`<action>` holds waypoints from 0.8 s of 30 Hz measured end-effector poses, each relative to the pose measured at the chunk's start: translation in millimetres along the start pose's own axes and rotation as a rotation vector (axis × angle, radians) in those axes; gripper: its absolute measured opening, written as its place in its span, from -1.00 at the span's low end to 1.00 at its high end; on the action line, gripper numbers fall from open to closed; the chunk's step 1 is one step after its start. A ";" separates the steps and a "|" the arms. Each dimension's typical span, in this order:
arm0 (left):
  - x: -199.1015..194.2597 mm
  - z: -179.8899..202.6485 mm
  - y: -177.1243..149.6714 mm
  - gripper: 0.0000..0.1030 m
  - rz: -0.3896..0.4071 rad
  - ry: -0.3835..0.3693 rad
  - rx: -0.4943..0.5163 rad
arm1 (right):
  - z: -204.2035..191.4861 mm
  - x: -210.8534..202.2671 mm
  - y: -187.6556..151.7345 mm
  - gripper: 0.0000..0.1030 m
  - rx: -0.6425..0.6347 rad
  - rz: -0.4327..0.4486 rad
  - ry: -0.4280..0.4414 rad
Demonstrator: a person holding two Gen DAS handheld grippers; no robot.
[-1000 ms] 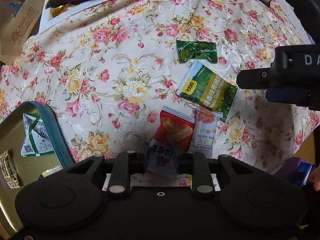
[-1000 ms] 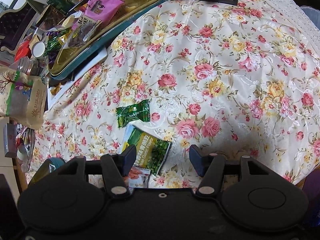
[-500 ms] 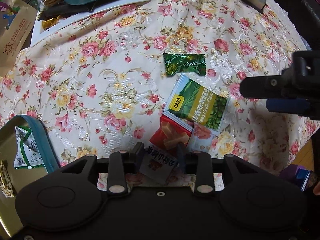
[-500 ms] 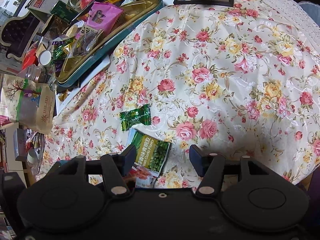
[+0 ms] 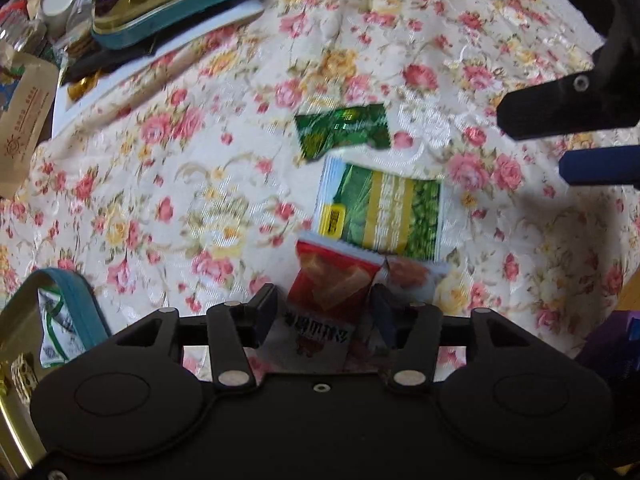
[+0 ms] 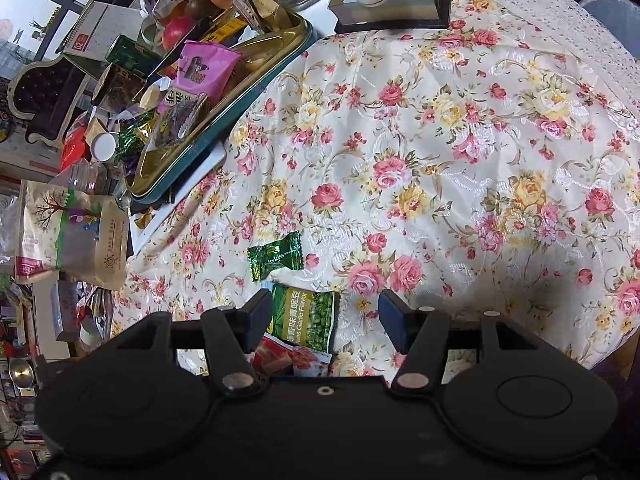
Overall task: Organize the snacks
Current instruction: 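Grasp the red-and-white packet with the left tool while the right tool grasps a small white packet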
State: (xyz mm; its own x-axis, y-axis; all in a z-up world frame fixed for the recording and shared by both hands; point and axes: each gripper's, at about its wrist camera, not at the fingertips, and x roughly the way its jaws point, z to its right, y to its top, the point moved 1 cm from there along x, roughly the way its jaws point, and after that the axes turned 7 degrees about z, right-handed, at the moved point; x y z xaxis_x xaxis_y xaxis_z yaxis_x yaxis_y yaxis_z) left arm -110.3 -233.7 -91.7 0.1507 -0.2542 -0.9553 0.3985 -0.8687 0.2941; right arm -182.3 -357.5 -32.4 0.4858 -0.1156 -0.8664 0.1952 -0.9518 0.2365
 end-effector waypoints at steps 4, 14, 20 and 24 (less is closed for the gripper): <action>3.9 0.6 6.8 0.08 -0.009 -0.023 -0.037 | 2.8 -1.5 1.0 0.20 0.009 0.006 -0.003; 7.2 -51.6 4.7 -0.09 -0.023 0.010 -0.277 | -3.2 10.5 -10.4 0.20 -0.034 -0.035 -0.028; 10.8 -78.0 7.0 -0.08 -0.036 0.034 -0.356 | -15.5 32.1 -33.5 0.20 -0.061 -0.175 -0.002; 11.0 -84.0 7.9 -0.07 -0.040 0.017 -0.385 | -21.0 50.0 -52.5 0.20 -0.063 -0.282 -0.004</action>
State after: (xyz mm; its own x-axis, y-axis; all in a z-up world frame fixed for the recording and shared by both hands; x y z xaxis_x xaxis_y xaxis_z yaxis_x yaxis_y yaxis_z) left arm -29.5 -207.7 -97.4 0.1422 -0.2138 -0.9665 0.7144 -0.6537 0.2497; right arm -150.4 -307.4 -78.9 0.4015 0.1496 -0.9036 0.3744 -0.9272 0.0128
